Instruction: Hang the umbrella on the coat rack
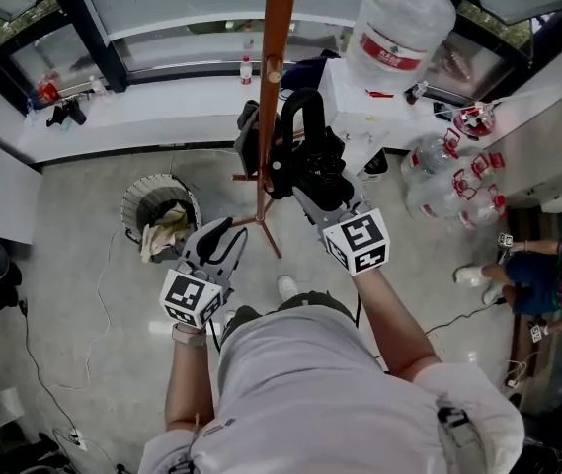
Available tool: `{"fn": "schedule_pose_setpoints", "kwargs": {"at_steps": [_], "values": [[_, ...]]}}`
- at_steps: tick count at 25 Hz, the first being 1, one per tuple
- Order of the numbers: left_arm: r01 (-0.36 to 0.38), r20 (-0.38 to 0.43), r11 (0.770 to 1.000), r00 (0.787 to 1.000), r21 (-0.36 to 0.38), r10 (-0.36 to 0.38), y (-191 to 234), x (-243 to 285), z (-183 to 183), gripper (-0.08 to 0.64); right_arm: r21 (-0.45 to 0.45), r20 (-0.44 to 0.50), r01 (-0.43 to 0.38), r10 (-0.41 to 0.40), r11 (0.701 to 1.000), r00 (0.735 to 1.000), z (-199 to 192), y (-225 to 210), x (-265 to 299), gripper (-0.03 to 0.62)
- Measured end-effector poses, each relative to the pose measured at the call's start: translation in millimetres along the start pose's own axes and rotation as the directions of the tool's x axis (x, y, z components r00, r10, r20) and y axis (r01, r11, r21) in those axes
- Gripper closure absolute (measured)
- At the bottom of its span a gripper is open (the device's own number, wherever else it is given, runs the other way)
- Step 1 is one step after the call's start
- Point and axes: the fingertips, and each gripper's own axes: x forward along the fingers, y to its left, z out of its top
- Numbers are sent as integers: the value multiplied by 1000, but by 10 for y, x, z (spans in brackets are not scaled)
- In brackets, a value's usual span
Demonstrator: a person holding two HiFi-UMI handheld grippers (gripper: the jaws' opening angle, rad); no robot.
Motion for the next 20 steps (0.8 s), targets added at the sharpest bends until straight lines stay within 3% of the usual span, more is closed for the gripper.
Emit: {"fn": "schedule_pose_setpoints", "kwargs": {"at_steps": [10, 20], "values": [[99, -3, 995, 995, 26, -99, 7, 31, 113, 451, -27, 28, 105, -104, 994, 994, 439, -49, 15, 330], [96, 13, 995, 995, 28, -96, 76, -23, 188, 451, -41, -5, 119, -119, 992, 993, 531, -112, 146, 330]]}}
